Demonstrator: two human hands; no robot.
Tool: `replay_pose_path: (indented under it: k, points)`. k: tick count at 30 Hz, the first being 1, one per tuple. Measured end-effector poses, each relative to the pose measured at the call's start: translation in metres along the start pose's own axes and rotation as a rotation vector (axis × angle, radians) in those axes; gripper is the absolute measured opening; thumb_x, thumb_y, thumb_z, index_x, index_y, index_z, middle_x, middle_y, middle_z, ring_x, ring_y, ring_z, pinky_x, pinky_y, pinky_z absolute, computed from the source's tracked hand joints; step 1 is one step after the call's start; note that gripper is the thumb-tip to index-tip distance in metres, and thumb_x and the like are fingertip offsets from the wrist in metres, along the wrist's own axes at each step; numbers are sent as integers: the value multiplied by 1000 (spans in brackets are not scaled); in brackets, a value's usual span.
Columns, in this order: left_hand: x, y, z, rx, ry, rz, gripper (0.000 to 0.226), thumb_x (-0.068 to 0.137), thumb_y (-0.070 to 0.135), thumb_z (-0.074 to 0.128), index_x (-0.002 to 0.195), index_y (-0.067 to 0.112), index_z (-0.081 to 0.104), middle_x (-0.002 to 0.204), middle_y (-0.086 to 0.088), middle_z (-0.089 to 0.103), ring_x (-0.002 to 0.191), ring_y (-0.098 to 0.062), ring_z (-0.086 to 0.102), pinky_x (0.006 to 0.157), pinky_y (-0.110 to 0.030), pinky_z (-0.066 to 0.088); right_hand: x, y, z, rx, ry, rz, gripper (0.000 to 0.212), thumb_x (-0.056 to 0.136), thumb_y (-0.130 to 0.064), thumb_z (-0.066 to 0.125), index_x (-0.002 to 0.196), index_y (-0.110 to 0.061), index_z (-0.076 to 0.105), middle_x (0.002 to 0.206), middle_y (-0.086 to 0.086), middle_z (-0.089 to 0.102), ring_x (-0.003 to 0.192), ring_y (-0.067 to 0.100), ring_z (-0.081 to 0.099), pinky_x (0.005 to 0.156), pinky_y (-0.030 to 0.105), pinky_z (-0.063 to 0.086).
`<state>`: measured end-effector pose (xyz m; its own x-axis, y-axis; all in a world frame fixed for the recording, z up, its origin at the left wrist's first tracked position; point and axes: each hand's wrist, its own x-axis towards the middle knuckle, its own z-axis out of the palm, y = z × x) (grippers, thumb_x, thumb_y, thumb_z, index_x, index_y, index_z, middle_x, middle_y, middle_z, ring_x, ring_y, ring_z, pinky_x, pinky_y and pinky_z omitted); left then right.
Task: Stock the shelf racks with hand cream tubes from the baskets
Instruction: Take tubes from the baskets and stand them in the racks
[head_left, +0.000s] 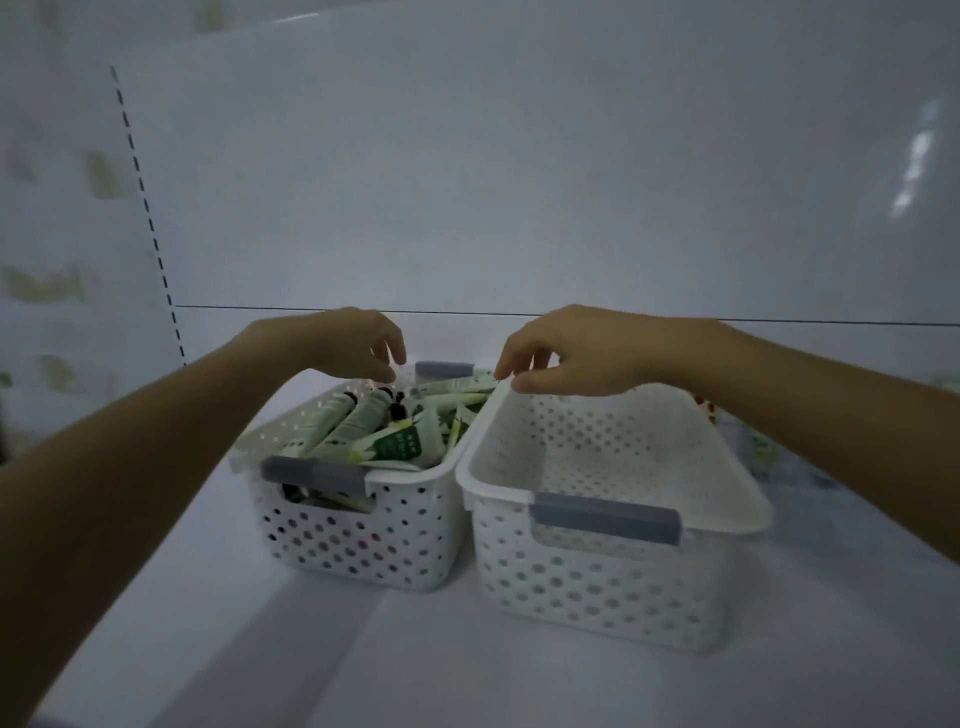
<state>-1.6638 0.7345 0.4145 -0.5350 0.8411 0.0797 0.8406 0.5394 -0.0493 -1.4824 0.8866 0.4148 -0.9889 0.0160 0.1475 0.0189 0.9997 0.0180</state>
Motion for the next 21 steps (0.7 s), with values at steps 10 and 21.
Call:
replay_pose_path:
  k: [10, 21]
  points:
    - [-2, -8, 5, -137, -256, -61, 34, 82, 41, 64, 106, 22, 50, 90, -1, 60, 68, -9, 54, 57, -20, 43, 37, -32, 4, 164, -113, 9, 28, 89, -35, 57, 116, -28, 59, 112, -13, 60, 101, 2, 56, 92, 22, 44]
    - [-18, -31, -15, -813, 77, -32, 37, 90, 6, 53, 125, 15, 47, 109, -12, 60, 90, -26, 63, 74, -32, 55, 49, -54, 13, 357, -169, -20, 21, 84, -28, 66, 102, -19, 65, 85, -5, 60, 69, -1, 53, 63, 10, 42]
